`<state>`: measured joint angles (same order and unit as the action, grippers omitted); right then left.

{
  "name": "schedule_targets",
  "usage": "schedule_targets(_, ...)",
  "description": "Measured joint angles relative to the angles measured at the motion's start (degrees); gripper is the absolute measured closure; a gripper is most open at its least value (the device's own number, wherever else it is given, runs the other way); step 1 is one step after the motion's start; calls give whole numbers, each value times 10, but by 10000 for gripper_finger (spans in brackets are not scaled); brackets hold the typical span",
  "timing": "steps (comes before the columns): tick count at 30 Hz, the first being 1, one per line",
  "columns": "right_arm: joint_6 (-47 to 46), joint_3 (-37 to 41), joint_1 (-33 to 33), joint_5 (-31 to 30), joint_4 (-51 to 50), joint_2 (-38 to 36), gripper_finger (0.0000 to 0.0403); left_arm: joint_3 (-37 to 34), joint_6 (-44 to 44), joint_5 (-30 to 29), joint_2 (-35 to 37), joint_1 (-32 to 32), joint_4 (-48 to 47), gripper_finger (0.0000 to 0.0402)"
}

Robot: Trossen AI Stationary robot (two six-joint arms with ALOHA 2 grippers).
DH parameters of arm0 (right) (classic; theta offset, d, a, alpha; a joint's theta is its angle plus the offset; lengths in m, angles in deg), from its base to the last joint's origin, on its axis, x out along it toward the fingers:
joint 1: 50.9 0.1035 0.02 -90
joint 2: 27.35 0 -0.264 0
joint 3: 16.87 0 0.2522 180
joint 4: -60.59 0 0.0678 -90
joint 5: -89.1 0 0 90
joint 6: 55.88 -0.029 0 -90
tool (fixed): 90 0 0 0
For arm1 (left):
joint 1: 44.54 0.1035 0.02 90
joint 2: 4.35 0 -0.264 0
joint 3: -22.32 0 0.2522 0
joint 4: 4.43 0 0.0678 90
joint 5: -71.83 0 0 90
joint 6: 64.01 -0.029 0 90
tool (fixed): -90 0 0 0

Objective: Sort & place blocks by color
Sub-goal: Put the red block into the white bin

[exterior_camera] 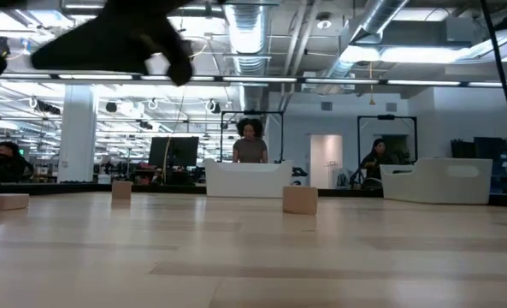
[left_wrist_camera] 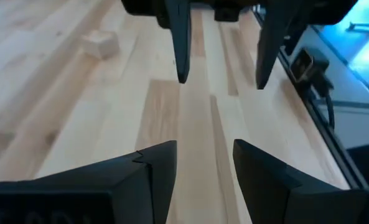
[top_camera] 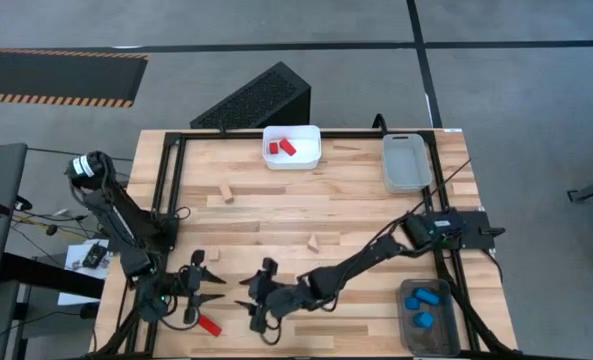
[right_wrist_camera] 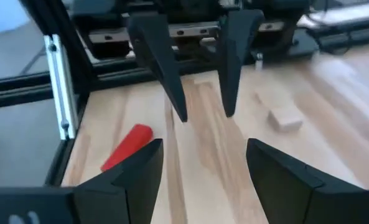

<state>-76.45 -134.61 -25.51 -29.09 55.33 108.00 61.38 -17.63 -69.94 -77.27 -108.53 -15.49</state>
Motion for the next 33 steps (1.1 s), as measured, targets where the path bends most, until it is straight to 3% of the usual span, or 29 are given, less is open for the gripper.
schedule_targets(9,-84,-183,11,-8,-92,114,150,0,23,-3,-90,-18,34,255)
schedule_targets(14,-117,-260,12,-10,-139,160,150,0,-13,-1,-103,-18,48,255)
schedule_targets(23,-145,-283,15,-17,-147,188,150,0,-109,-28,-60,-18,46,255)
schedule_targets(33,-85,-281,9,-19,-111,188,150,1,-132,-45,8,-63,44,255)
